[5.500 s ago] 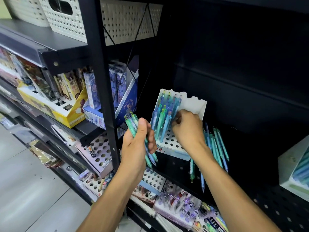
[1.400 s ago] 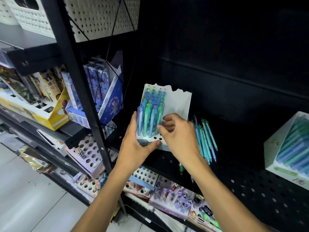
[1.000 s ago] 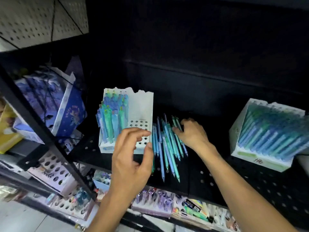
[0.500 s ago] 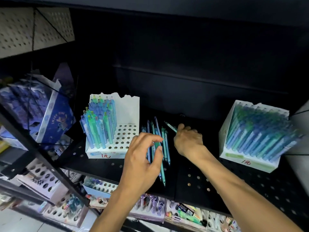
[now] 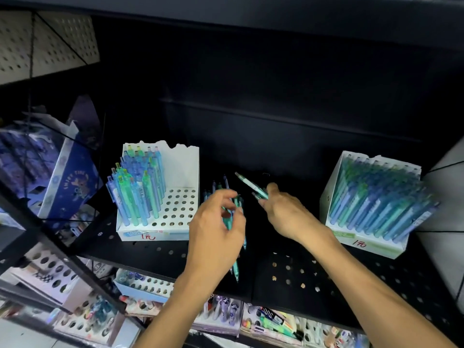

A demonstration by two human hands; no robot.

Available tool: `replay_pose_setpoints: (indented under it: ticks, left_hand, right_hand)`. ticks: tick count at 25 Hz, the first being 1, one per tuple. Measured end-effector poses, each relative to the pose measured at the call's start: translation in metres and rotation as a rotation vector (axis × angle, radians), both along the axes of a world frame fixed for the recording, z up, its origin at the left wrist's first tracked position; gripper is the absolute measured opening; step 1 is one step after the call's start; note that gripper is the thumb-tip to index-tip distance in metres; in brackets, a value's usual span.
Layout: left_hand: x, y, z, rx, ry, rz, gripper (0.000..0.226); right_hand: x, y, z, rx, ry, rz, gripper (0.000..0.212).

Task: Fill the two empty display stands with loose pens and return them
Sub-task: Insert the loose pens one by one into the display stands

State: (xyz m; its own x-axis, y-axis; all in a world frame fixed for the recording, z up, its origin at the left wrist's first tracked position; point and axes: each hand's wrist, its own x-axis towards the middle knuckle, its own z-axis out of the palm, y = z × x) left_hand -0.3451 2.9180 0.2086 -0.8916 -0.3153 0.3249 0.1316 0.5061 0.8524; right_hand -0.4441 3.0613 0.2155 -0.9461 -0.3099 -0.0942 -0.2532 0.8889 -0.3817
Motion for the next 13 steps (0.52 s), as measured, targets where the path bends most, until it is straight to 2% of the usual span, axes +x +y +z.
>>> replay_pose_setpoints:
  ticks: [2,4,6,9,13]
  left_hand:
    - [-0.011,0.006,0.007,0.291,-0.142,-0.027,0.034]
    - [-0.017,0.014,0.01,0.662,-0.296,-0.203,0.032]
    - [-0.017,0.021,0.006,0.712,-0.299,-0.343,0.03]
    - [-0.015,0.024,0.001,0.598,-0.218,-0.294,0.035]
    - [-0.012,0.02,0.004,0.532,-0.14,-0.243,0.041]
  right_hand:
    - [0.01,0.002,0.011,-0.319,-0.032,0.035,0.021]
    - [0.02,0.0,0.019,-0.689,-0.145,0.03,0.016]
    - [0.026,-0.003,0.021,-0.878,-0.22,0.014,0.014]
    - [0.032,-0.011,0.022,-0.843,-0.253,0.035,0.015]
    - [0.04,-0.023,0.023,-0.66,-0.109,0.083,0.021]
